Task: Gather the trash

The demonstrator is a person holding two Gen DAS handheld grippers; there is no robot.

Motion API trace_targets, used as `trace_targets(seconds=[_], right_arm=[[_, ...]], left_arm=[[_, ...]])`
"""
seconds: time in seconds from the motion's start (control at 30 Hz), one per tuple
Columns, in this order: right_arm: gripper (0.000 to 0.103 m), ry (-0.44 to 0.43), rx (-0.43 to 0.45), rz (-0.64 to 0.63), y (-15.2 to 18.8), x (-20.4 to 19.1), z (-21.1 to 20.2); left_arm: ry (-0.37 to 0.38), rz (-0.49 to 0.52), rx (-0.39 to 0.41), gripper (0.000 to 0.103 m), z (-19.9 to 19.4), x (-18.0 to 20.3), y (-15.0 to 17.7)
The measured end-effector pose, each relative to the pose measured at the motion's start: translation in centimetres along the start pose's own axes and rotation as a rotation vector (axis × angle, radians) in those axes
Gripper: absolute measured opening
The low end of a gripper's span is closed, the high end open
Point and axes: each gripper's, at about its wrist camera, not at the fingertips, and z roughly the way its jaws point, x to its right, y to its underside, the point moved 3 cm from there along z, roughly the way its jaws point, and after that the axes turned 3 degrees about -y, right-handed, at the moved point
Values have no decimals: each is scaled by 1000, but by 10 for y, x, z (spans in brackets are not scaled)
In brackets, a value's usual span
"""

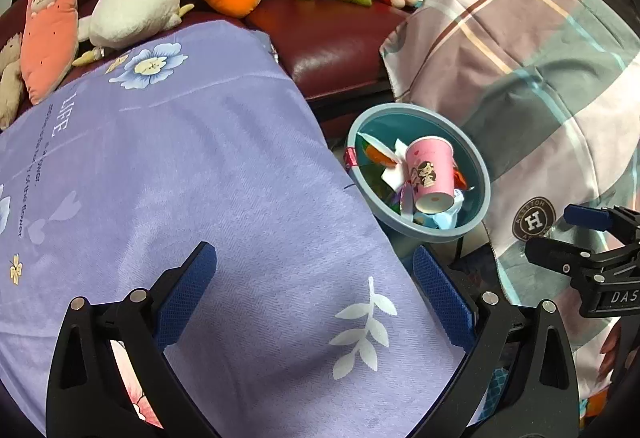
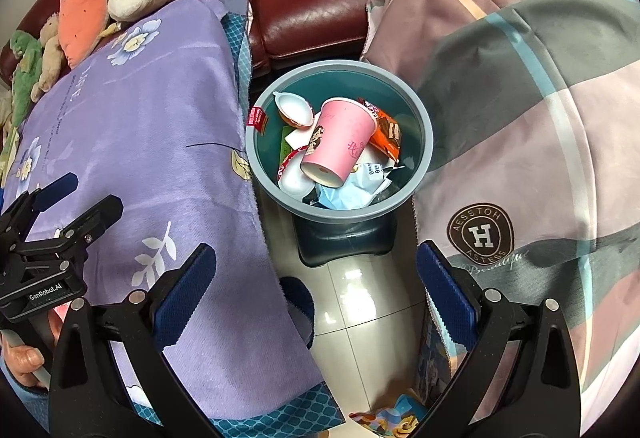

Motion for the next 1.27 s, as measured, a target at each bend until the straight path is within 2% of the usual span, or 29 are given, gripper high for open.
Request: trace_targets(seconds=[0.73, 1.27], right_arm=[[96, 5, -13, 5, -4, 2, 12], [96, 22, 3, 2, -3, 3, 8]], left_arm=[[-31, 3, -14, 99, 11, -2, 1], [-21, -14, -33, 99, 11, -6, 1]])
